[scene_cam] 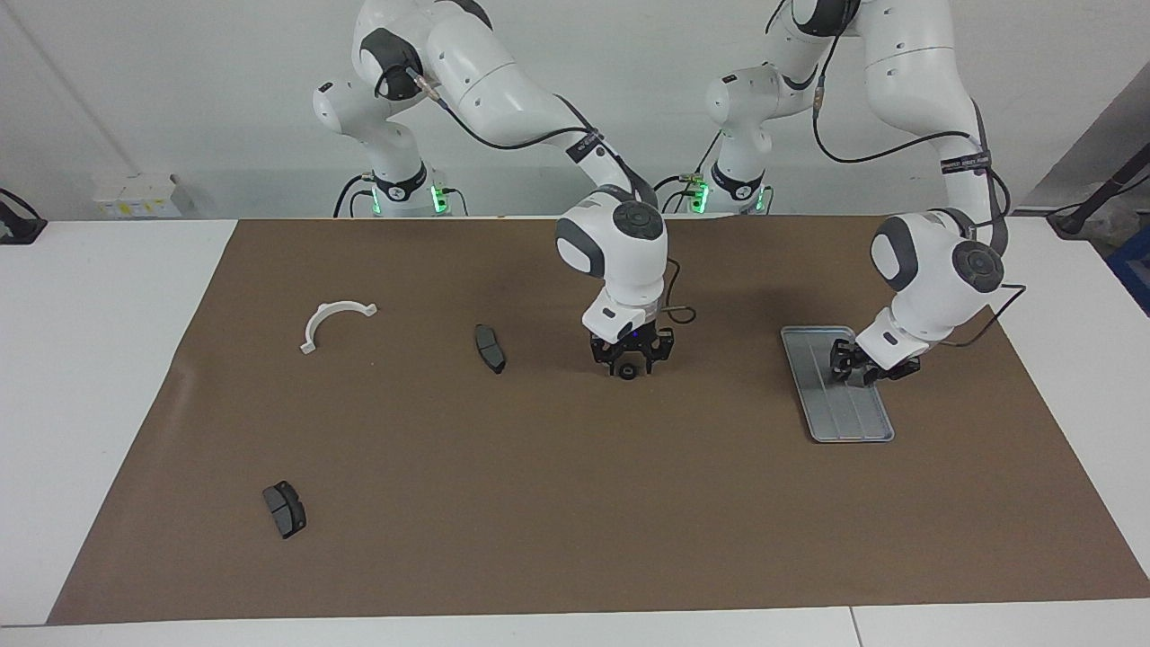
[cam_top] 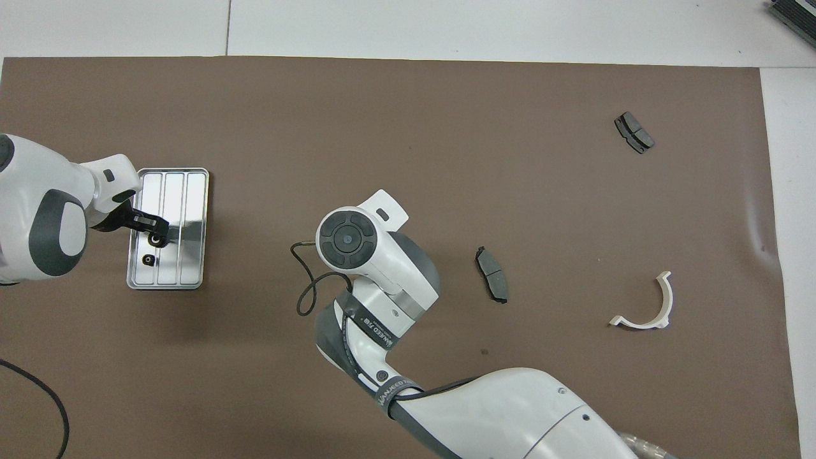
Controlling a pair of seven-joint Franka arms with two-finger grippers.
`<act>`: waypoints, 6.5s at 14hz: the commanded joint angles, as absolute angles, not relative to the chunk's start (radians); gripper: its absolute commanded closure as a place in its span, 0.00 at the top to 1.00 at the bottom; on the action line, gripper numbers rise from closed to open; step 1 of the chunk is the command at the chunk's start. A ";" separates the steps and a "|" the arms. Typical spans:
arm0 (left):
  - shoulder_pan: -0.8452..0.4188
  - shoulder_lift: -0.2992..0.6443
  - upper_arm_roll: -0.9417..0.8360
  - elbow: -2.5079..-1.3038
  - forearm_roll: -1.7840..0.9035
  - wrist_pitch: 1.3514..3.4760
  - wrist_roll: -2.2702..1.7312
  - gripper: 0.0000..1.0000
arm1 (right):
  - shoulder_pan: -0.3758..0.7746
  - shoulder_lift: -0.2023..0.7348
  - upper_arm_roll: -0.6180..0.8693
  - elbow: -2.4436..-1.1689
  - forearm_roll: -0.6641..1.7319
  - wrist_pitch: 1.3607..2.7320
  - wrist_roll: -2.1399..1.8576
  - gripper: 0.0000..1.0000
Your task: Place bearing gear from tray to pile
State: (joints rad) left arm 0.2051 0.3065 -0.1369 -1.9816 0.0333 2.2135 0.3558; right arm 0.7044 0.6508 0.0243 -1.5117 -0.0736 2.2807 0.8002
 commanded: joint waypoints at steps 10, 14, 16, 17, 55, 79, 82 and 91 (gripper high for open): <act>0.218 0.291 -0.144 -2.028 0.055 2.240 0.354 0.22 | 0.709 0.635 0.021 -1.554 -0.112 2.313 0.804 0.11; 0.210 0.295 -0.146 -2.017 0.055 2.230 0.350 0.09 | 0.698 0.624 0.011 -1.539 -0.135 2.304 0.805 0.00; 0.207 0.299 -0.146 -2.003 0.055 2.226 0.345 0.03 | 0.666 0.588 0.009 -1.549 -0.135 2.301 0.804 0.00; 0.206 0.299 -0.146 -1.997 0.055 2.224 0.335 0.02 | 0.638 0.562 0.009 -1.565 -0.135 2.298 0.801 0.00; -0.454 0.310 -0.149 -1.927 -0.094 2.280 -0.917 0.67 | 0.210 0.156 0.014 -2.034 -0.043 2.313 0.479 1.00; 0.213 0.190 -0.138 -2.048 -0.008 2.109 0.192 0.61 | 0.652 0.615 0.021 -1.546 -0.040 2.241 0.781 0.88; 0.222 0.190 -0.138 -2.095 -0.008 2.171 0.192 0.61 | 0.655 0.601 0.021 -1.589 -0.040 2.272 0.781 0.84; 0.245 0.192 -0.138 -2.120 -0.008 2.172 0.190 0.56 | 0.669 0.594 0.021 -1.591 -0.043 2.255 0.782 0.13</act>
State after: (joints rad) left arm 0.2321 0.2109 -0.1320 -2.0871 -0.0230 2.1470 0.1800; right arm 0.6695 0.6112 0.0196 -1.5724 -0.0273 2.2495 0.7588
